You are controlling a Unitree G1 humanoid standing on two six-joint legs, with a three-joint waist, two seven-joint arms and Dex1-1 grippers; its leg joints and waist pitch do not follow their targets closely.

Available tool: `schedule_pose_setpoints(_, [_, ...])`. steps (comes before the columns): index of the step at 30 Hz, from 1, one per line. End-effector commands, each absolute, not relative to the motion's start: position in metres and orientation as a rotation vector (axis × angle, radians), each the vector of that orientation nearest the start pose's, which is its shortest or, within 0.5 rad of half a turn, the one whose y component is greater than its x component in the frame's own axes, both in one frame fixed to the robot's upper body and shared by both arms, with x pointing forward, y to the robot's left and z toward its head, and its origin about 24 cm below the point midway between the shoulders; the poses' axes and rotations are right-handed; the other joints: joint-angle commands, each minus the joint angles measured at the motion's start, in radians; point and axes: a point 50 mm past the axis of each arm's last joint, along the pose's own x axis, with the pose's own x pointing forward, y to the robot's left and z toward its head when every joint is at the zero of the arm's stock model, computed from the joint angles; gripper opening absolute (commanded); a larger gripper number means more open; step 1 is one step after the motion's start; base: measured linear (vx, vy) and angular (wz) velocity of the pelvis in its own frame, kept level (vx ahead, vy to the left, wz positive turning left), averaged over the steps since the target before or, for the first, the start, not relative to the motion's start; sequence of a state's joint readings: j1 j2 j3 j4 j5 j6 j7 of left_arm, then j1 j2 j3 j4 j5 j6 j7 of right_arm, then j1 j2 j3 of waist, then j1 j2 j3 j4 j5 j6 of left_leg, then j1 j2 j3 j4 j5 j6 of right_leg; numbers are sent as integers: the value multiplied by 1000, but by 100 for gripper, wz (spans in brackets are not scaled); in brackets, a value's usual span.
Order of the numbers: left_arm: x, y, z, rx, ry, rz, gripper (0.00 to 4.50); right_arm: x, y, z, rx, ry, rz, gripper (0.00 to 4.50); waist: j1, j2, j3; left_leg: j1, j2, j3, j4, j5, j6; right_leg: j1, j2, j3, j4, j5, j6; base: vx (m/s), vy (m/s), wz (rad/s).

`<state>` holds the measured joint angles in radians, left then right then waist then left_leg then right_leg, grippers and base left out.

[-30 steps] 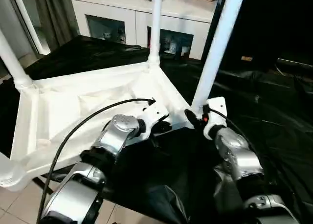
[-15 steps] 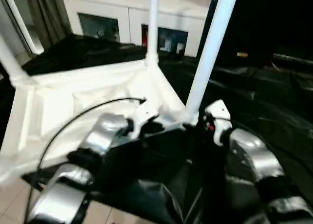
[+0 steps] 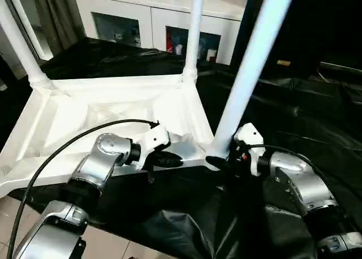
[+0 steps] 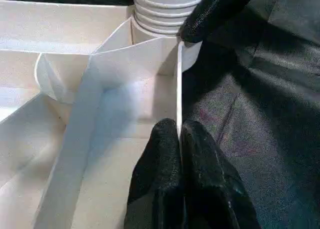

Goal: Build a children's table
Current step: Rotate leg to tighten

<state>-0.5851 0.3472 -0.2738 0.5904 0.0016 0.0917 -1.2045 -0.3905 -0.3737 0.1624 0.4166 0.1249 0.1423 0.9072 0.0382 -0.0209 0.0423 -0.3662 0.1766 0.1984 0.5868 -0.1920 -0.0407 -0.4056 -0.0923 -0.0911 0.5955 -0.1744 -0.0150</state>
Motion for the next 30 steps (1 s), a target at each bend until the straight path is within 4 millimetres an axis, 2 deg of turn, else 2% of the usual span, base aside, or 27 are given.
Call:
schedule_pose_setpoints(1, [308, 123, 48, 297, 406, -1388, 0, 299, -163, 39, -207, 340, 976, 323, 4, -12, -54, 9, 63, -26, -67, -198, 53, 49, -71, 60, -73, -274, -204, 0, 0, 0])
schedule_pose_setpoints(5, [308, 122, 48, 298, 408, -1389, 0, 298, -163, 39, -196, 339, 979, 286, 4, -13, -56, 7, 61, -24, -65, -173, 67, 52, -71, 60, -68, -224, -220, 0, 0, 0])
schedule_pose_setpoints(9, [309, 122, 47, 297, 410, -1382, 0, 298, -162, 37, -176, 343, 965, 282, 4, -12, -56, 8, 61, -24, -64, -177, 67, 52, -71, 59, -69, -235, -219, 0, 0, 0])
schedule_pose_setpoints(12, [312, 120, 45, 301, 413, -1330, 0, 301, -163, 30, -147, 356, 884, 278, 3, -13, -55, 7, 61, -25, -65, -176, 63, 52, -70, 59, -69, -236, -219, 0, 0, 0])
schedule_pose_setpoints(14, [318, 115, 43, 303, 412, -1253, 0, 306, -165, 22, -126, 373, 765, 278, 0, -14, -53, 9, 60, -24, -66, -197, 54, 48, -70, 59, -75, -279, -211, 0, 0, 0])
schedule_pose_setpoints(15, [319, 115, 42, 304, 411, -1242, 0, 306, -165, 20, -125, 375, 748, 278, -1, -13, -50, 11, 59, -26, -67, -220, 39, 46, -72, 57, -82, -330, -198, 0, 0, 0])
schedule_pose_setpoints(16, [325, 108, 41, 303, 407, -1166, 0, 310, -164, 13, -101, 383, 626, 278, -2, -13, -51, 13, 60, -28, -68, -238, 27, 46, -72, 57, -84, -363, -187, 0, 0, 0])
schedule_pose_setpoints(18, [331, 100, 39, 300, 405, -1089, 0, 315, -161, 7, -73, 387, 479, 277, -8, -13, -45, 15, 58, -29, -71, -272, 11, 39, -70, 58, -91, -409, -171, 0, 0, 0])
schedule_pose_setpoints(20, [337, 90, 39, 288, 401, -1020, 0, 317, -153, 3, -13, 399, 376, 277, -12, -14, -45, 21, 56, -34, -73, -312, -9, 37, -73, 55, -101, -492, -140, 0, 0, 0])
schedule_pose_setpoints(21, [337, 90, 39, 288, 401, -1020, 0, 317, -153, 3, -13, 399, 376, 277, -10, -13, -46, 24, 56, -34, -73, -317, -9, 35, -74, 55, -103, -501, -135, 0, 0, 0])
schedule_pose_setpoints(22, [339, 80, 39, 284, 397, -982, 0, 320, -144, 0, -13, 412, 322, 277, -8, -14, -46, 25, 56, -33, -72, -318, -4, 33, -74, 57, -106, -498, -130, 0, 0, 0])
schedule_pose_setpoints(24, [340, 71, 39, 289, 390, -964, 0, 321, -134, 1, -32, 404, 307, 277, -8, -10, -45, 25, 54, -33, -73, -326, 0, 33, -72, 57, -108, -505, -124, 0, 0, 0])
schedule_pose_setpoints(26, [338, 62, 39, 303, 376, -986, 0, 323, -123, 2, -46, 388, 327, 277, -6, -11, -46, 25, 54, -33, -74, -325, 3, 32, -73, 58, -109, -499, -118, 0, 0, 0])
schedule_pose_setpoints(27, [338, 61, 38, 304, 374, -993, 0, 323, -122, 2, -66, 383, 337, 277, -7, -9, -46, 20, 55, -35, -76, -325, 4, 36, -73, 57, -108, -492, -116, 0, 0, 0])
schedule_pose_setpoints(29, [337, 60, 39, 307, 369, -1004, 0, 324, -120, 2, -49, 372, 339, 277, -8, -10, -47, 19, 55, -35, -77, -326, 6, 36, -72, 57, -106, -479, -116, 0, 0, 0])
schedule_pose_setpoints(30, [338, 61, 39, 305, 368, -1003, 0, 324, -119, 4, -5, 363, 333, 312, -8, -10, -47, 19, 55, -35, -77, -327, 8, 36, -73, 57, -106, -475, -118, 0, 0, 0])
